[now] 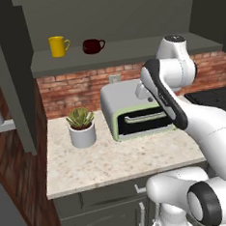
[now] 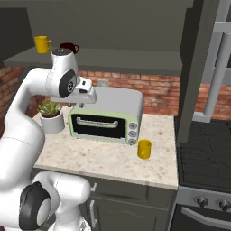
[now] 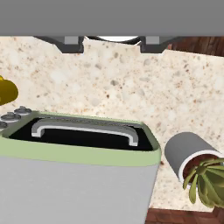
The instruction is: Pick the mug on the counter and place it in the cabinet with the handle facing the right, like the mugs already inside.
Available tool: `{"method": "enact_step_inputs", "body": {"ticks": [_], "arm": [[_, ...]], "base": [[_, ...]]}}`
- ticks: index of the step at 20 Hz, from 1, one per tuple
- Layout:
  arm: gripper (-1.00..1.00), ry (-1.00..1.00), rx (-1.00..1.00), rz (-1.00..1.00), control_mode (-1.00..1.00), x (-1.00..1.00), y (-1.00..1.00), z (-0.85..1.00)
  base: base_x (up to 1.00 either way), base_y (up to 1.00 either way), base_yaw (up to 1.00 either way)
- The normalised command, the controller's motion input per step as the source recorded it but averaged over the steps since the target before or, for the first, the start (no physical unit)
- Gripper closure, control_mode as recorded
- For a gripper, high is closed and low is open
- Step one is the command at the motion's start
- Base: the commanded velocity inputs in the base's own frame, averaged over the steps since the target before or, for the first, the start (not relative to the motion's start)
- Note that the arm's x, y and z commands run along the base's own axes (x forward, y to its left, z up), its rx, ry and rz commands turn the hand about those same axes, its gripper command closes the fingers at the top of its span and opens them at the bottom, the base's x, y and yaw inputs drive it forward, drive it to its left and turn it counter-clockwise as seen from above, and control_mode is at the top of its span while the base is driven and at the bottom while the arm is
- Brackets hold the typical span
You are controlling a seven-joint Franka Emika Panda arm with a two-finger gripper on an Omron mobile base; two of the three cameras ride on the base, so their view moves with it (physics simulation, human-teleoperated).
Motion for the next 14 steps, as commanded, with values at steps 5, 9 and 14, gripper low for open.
{"method": "enact_step_inputs", "body": {"ticks": [5,9,14], "arm": [[-1.00,-0.01,0.00,0.00,-1.00,-0.16,-0.07,-0.03],[-1.00,-0.04,0.00,0.00,-1.00,-0.26,-0.13,-0.09],[-1.00,-0.04,0.00,0.00,-1.00,-0.22,-0.17,-0.19]], "base": [[0.00,0.00,0.00],[0.00,0.00,0.00],[0.00,0.00,0.00]]}}
